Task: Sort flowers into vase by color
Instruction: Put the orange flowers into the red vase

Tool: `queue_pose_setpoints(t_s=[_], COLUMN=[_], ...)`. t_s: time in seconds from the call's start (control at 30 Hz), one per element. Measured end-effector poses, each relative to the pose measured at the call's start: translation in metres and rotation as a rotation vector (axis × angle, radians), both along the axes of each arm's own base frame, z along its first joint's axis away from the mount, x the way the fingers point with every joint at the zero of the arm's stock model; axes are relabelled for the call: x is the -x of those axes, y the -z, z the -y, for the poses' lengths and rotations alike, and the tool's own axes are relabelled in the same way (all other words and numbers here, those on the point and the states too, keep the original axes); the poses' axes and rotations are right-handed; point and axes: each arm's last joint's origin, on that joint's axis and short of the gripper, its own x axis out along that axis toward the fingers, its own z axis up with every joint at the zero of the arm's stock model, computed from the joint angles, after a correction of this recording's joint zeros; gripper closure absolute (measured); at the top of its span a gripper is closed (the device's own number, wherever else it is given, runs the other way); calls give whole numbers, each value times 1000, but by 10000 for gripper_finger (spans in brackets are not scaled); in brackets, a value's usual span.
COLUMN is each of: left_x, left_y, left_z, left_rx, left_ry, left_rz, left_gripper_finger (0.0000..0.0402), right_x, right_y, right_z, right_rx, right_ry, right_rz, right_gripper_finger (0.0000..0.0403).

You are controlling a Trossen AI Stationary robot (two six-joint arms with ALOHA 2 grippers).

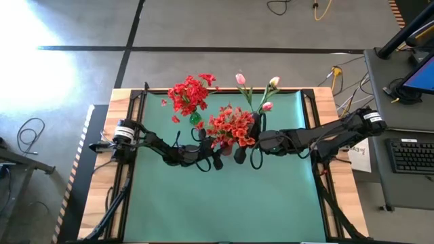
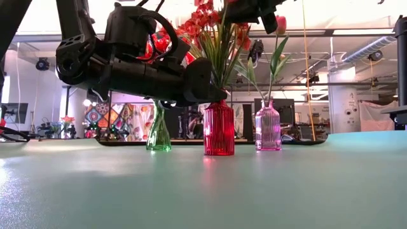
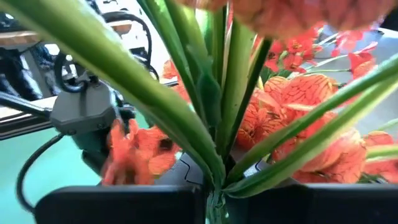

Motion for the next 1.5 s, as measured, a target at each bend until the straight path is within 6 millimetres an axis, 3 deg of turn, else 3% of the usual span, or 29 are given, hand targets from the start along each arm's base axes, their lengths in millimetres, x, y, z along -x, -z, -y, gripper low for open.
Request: queue_pose_setpoints(t_s=[0.43, 0.77, 0.97, 1.5], left_x=[0, 0, 0, 0], left_y=[0, 1, 1, 1], left_z=[0, 0, 0, 0], left_rx=[-1, -1, -1, -1], left_ry=[0, 0, 0, 0], left_rz=[-4, -7, -8, -8], left_gripper_finger=[261, 261, 261, 261], right_x=[-3, 2, 9, 9], right_y=[4, 0, -10, -29], right_z=[1, 1, -4, -12], right_rx=[21, 44, 54, 61], right_ry=[-10, -23, -45, -71], right_rz=[-25, -25, -1, -18], right_gripper_finger=[373, 281, 252, 291])
